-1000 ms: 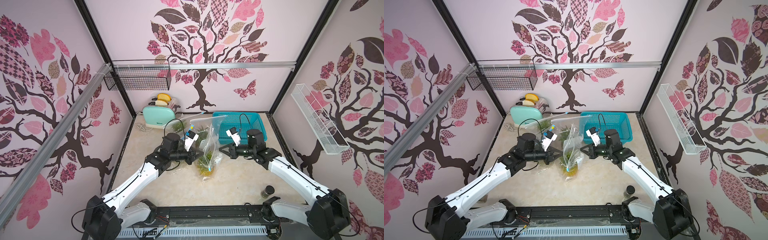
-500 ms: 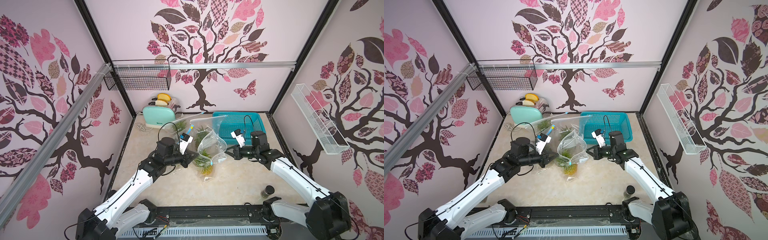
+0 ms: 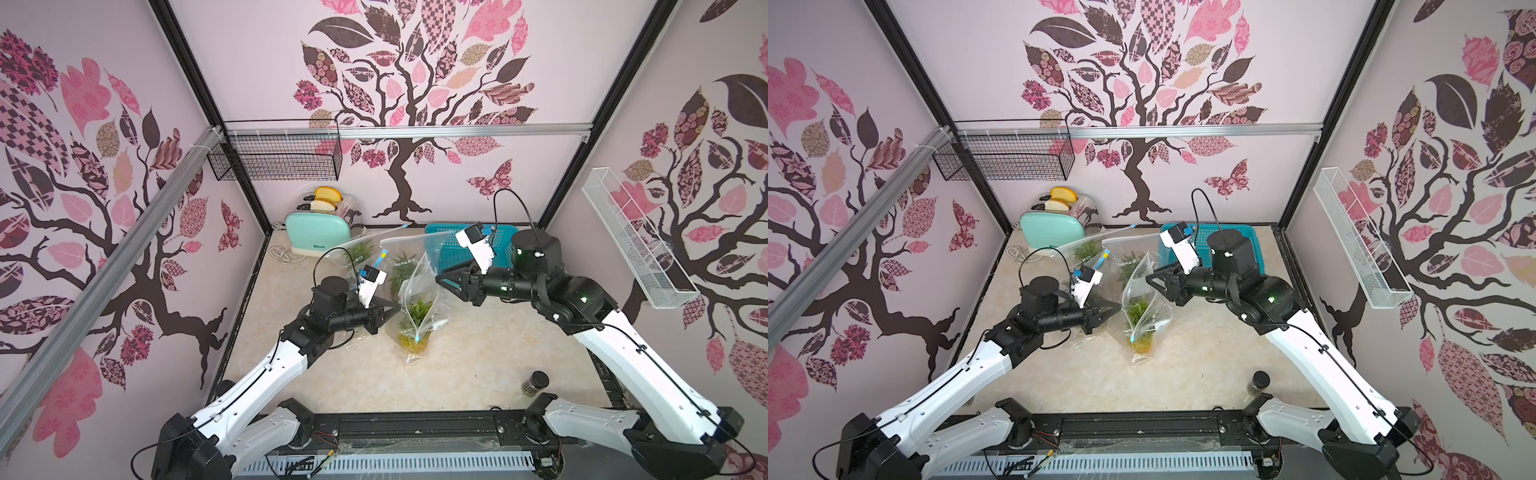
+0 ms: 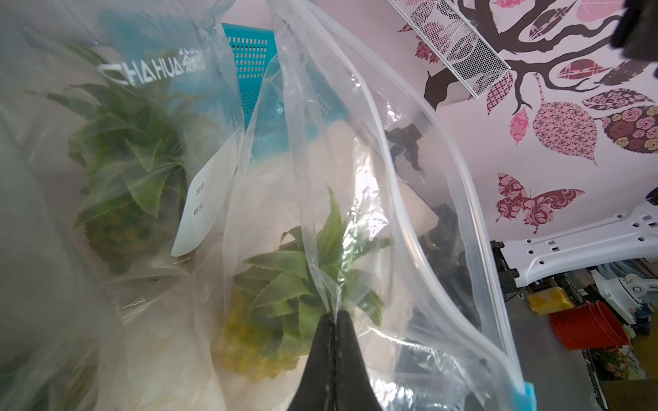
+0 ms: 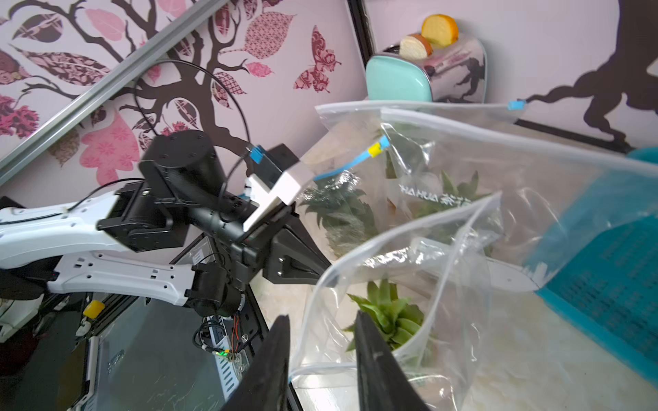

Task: Open the zip-top bag and take out the pineapple
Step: Open the zipper of the food storage bag at the center of the board, then pick up the pineapple from the zipper food storage bag.

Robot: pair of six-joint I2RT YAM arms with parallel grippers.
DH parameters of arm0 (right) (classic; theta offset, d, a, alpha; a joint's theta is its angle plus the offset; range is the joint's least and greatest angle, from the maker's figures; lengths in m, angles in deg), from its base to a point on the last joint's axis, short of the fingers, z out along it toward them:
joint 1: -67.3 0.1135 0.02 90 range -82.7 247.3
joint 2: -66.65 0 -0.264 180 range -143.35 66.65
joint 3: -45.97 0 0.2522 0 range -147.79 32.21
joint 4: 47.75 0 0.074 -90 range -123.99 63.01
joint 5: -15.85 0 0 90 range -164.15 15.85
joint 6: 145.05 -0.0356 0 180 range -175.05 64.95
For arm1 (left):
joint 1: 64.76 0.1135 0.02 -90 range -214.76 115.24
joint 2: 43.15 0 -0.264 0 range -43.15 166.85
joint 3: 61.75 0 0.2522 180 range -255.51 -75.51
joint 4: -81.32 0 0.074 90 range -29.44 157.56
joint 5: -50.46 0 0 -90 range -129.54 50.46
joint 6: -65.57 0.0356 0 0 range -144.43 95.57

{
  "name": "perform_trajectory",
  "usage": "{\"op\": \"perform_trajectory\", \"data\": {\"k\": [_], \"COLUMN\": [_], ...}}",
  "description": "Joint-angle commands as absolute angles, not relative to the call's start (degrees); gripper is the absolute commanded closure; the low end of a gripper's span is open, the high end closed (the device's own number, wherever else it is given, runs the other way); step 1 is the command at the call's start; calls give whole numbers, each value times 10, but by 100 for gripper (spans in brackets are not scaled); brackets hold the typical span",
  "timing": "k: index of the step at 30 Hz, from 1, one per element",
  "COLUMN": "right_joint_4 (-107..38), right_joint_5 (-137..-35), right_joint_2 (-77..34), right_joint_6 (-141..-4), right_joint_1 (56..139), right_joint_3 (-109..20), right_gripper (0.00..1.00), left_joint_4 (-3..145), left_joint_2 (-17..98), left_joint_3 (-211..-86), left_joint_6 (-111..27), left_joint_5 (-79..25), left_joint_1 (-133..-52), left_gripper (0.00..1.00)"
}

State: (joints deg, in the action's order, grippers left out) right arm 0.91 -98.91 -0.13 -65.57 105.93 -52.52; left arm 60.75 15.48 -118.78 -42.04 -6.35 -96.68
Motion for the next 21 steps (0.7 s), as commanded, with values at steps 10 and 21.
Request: {"op": "perform_trajectory", "data": {"k": [10, 21], "right_joint_4": [32, 89], "right_joint_5": [-913, -869], "right_joint_2": [-93, -133], "right_joint_6": [-682, -661], "right_joint_1": [1113, 1113], "right_joint_3": [-476, -493], "right_gripper": [67, 45], "left_joint_4": [641, 651], "left_joint_2": [137, 110], "left_joint_3": [-1168, -1141], "left_joint_6": [-431, -438], "left_joint_5": [-62, -94], "left_joint_1": [-974, -974], "left_gripper": [100, 100]}}
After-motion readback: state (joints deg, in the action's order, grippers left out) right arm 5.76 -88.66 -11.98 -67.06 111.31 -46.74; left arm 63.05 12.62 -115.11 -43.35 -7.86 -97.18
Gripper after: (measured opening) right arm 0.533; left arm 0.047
